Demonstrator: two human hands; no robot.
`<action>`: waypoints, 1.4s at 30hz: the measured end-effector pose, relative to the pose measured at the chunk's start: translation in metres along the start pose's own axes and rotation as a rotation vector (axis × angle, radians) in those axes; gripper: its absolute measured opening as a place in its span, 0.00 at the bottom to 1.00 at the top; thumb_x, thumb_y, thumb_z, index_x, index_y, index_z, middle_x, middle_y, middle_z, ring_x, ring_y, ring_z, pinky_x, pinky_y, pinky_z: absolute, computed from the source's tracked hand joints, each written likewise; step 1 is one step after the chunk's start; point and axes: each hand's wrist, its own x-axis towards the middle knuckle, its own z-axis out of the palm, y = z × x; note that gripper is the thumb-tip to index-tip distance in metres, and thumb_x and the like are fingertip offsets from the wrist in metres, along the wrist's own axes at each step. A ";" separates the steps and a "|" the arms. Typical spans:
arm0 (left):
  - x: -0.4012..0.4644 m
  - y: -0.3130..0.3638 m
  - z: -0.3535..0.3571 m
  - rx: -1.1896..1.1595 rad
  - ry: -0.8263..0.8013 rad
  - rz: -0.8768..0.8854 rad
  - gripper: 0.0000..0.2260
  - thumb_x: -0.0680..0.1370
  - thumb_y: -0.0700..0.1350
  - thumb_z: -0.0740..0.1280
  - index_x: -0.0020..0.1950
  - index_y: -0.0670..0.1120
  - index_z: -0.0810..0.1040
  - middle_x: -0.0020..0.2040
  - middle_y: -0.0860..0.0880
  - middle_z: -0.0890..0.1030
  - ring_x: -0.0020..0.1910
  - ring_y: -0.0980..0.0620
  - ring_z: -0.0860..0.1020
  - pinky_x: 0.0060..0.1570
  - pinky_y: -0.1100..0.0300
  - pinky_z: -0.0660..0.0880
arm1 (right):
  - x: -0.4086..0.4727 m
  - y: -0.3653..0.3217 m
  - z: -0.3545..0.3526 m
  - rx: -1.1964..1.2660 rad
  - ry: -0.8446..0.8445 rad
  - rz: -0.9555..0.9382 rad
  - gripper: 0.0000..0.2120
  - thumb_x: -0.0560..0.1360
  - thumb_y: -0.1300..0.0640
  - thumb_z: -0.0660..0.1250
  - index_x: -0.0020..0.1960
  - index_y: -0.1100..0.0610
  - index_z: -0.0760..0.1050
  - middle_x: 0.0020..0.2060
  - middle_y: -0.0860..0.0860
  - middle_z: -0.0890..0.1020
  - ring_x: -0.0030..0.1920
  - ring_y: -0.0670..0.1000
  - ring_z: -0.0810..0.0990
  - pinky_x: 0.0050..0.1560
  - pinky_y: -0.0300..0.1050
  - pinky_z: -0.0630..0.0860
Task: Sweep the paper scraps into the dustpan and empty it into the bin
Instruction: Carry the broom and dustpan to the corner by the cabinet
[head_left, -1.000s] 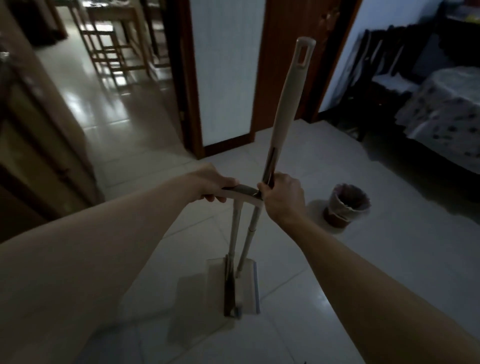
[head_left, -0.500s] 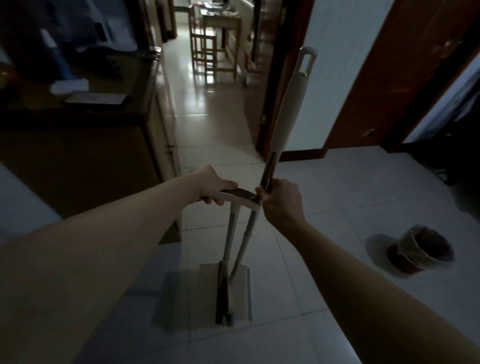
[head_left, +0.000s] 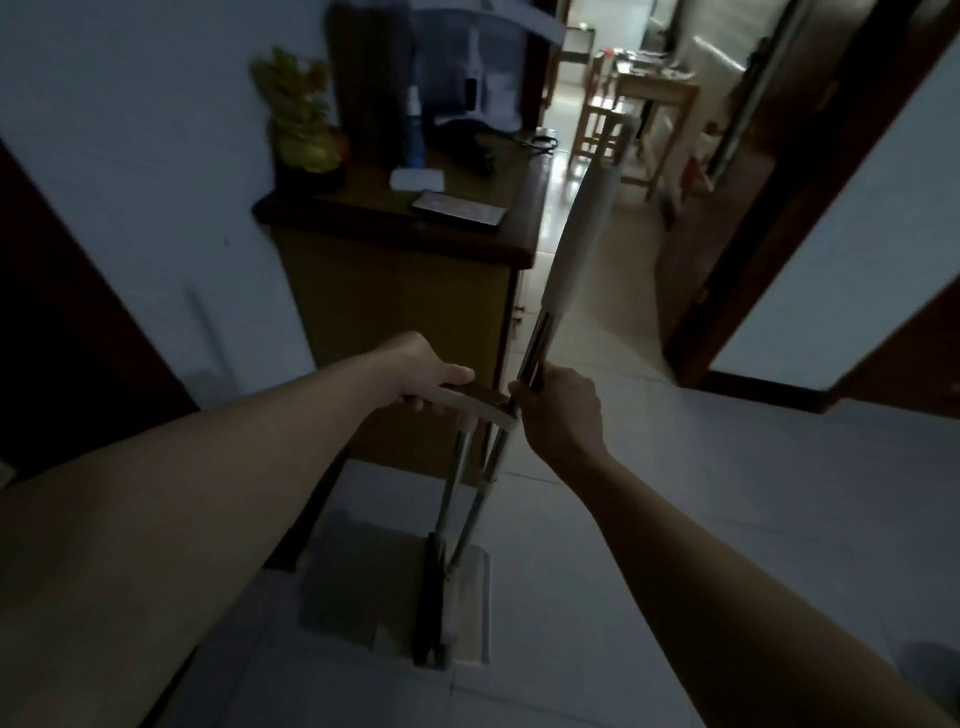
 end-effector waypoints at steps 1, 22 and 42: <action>0.001 -0.009 -0.007 -0.010 0.007 -0.017 0.17 0.78 0.56 0.64 0.38 0.45 0.78 0.31 0.50 0.77 0.26 0.56 0.69 0.28 0.64 0.64 | 0.004 -0.008 0.007 0.003 -0.013 -0.022 0.11 0.77 0.54 0.64 0.53 0.59 0.78 0.48 0.56 0.83 0.47 0.57 0.81 0.44 0.47 0.77; 0.141 -0.115 -0.137 -0.059 -0.004 0.026 0.19 0.77 0.55 0.66 0.31 0.45 0.73 0.13 0.55 0.71 0.19 0.58 0.70 0.13 0.73 0.59 | 0.120 -0.125 0.146 0.067 -0.048 -0.014 0.11 0.77 0.54 0.66 0.54 0.61 0.78 0.50 0.55 0.83 0.45 0.52 0.82 0.38 0.43 0.77; 0.300 -0.184 -0.162 0.036 -0.074 -0.044 0.20 0.76 0.50 0.68 0.27 0.45 0.68 0.27 0.48 0.72 0.26 0.54 0.69 0.27 0.63 0.64 | 0.211 -0.150 0.259 0.051 -0.165 0.099 0.11 0.78 0.55 0.64 0.53 0.63 0.76 0.49 0.59 0.82 0.47 0.57 0.82 0.47 0.54 0.80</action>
